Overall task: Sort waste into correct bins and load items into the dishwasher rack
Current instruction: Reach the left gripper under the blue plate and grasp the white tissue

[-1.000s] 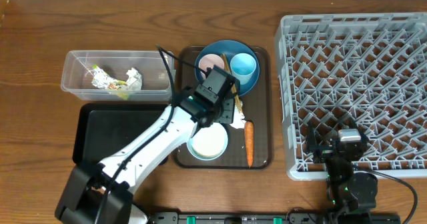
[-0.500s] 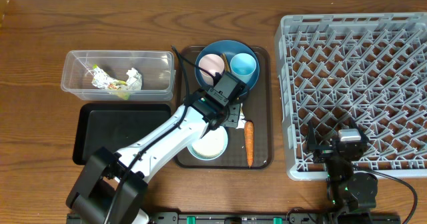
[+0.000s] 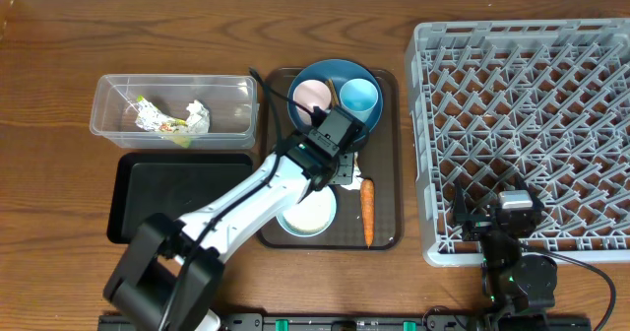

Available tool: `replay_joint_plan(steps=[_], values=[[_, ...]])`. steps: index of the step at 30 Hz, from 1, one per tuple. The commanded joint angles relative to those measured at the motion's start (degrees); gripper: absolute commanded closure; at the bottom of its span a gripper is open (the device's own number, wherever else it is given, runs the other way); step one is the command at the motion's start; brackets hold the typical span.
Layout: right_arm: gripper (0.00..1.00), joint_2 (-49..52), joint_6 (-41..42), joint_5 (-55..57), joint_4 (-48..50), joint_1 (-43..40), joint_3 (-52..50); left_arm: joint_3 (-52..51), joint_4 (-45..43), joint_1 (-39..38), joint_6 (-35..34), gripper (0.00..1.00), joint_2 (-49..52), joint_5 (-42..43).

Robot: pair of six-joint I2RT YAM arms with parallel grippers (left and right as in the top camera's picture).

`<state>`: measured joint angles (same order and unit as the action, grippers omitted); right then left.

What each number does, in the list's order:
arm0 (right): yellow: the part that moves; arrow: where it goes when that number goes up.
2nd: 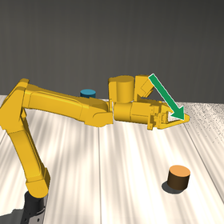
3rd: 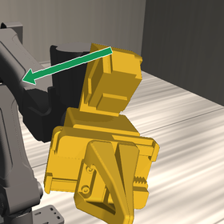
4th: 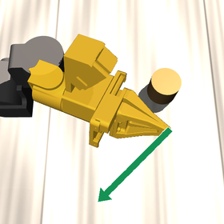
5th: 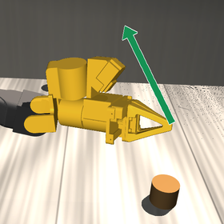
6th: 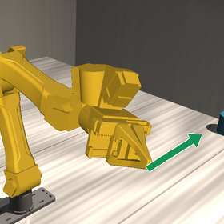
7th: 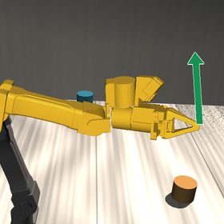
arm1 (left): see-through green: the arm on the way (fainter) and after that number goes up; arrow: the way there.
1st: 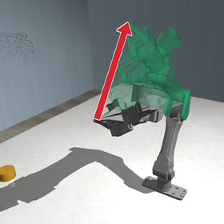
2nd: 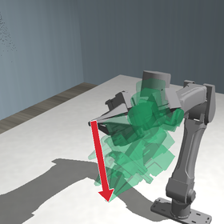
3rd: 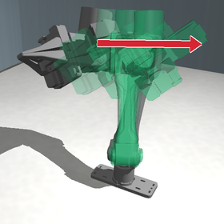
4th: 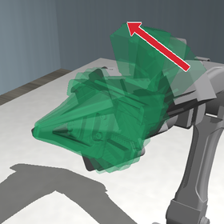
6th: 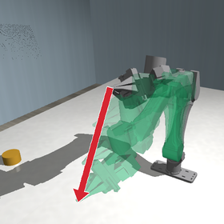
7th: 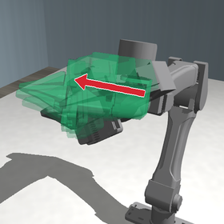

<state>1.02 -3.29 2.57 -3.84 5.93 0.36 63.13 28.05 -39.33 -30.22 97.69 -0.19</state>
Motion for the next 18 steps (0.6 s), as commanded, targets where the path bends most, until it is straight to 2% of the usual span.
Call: replay_joint_plan(steps=[1,18], values=[[0.01,-0.09,-0.63,0.44,-0.24,1.6,-0.07,-0.98,-0.31,-0.02,-1.84,0.57,1.6,-0.94],[0.01,-0.09,-0.61,0.44,-0.24,1.6,-0.07,-0.98,-4.92,-0.02,-4.22,0.55,1.6,1.2]])
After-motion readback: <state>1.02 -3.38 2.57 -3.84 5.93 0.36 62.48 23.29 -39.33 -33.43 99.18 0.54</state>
